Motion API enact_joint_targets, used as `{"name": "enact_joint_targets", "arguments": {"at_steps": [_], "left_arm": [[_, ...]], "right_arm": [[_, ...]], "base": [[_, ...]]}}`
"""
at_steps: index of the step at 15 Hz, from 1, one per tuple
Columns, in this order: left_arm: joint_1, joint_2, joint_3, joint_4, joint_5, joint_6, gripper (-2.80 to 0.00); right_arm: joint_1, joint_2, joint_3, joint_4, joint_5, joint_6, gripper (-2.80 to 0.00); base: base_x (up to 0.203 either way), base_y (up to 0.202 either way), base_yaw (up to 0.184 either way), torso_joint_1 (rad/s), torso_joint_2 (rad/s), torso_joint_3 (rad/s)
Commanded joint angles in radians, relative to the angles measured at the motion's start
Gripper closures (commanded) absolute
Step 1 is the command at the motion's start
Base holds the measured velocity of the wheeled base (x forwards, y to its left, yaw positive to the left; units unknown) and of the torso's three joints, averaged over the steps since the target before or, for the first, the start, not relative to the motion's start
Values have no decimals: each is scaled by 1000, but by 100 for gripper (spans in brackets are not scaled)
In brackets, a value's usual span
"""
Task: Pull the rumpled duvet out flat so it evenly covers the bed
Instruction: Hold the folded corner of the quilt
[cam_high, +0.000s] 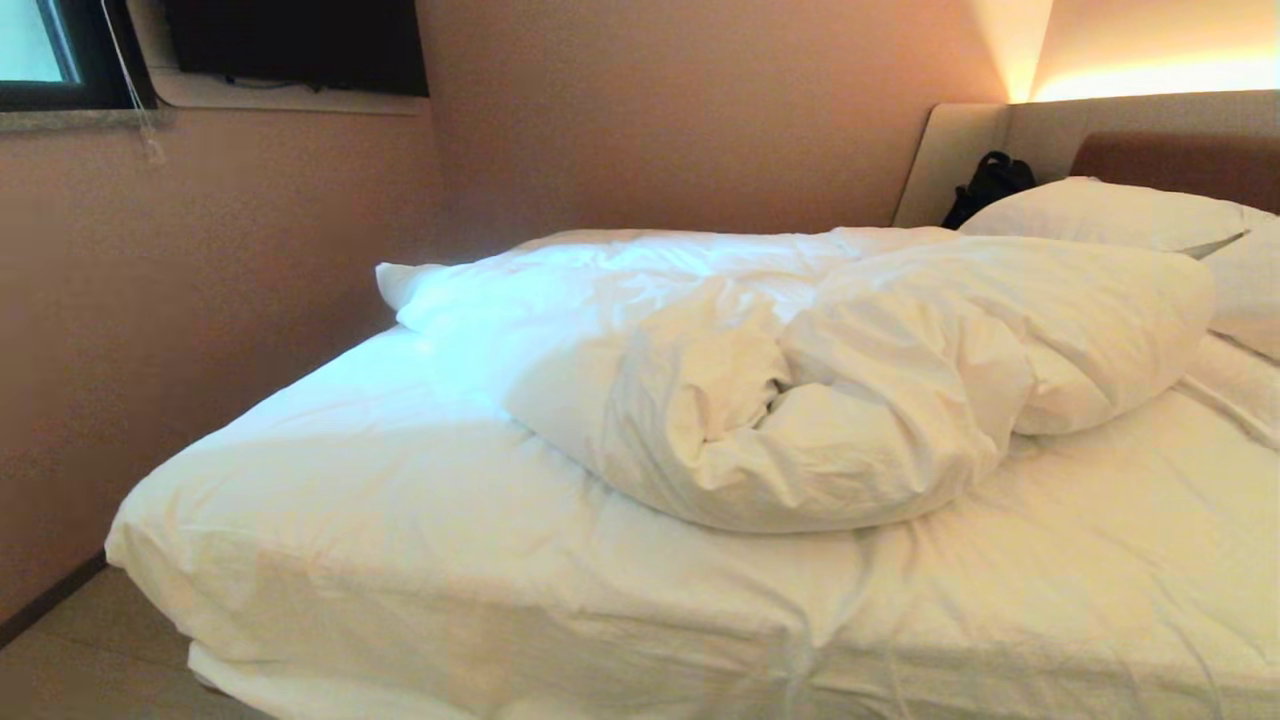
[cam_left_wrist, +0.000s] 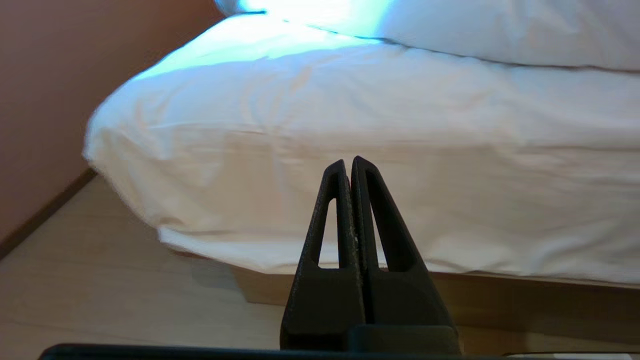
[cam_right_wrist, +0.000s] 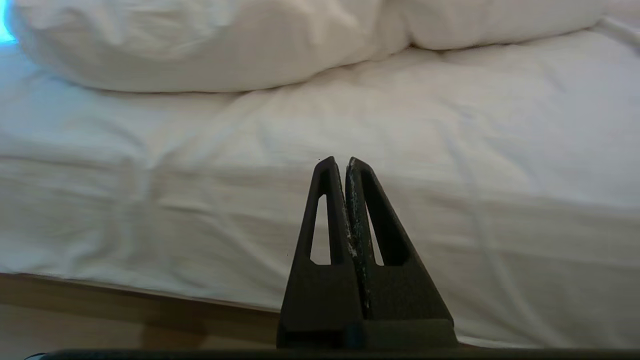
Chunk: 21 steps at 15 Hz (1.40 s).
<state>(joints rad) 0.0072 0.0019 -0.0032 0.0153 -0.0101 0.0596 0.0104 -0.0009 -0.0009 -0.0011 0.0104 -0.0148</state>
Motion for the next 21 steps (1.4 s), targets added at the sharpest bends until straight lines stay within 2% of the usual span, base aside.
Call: {"name": "enact_joint_targets", "arguments": {"at_steps": [1, 6, 10, 14, 19, 21], "left_arm": [[-1, 0, 0, 0, 1, 0, 0], [0, 0, 0, 2, -4, 4, 0], [0, 1, 0, 8, -4, 37, 0], [0, 1, 0, 5, -5, 39, 0], [0, 0, 0, 9, -5, 44, 0], [0, 0, 0, 8, -4, 43, 0]], "right_arm": [[0, 1, -1, 0, 0, -1, 0], [0, 1, 1, 0, 0, -1, 0], [0, 1, 1, 0, 0, -1, 0], [0, 1, -1, 0, 2, -1, 0], [0, 1, -1, 0, 2, -1, 0], [0, 1, -1, 1, 0, -1, 0]], "base": [[0, -193, -2, 2, 6, 2], [0, -193, -1, 3, 2, 3], [0, -165, -1, 2, 0, 7], [0, 0, 0, 0, 0, 0], [-184, -1, 2, -1, 1, -1], [0, 0, 0, 0, 0, 0]]}}
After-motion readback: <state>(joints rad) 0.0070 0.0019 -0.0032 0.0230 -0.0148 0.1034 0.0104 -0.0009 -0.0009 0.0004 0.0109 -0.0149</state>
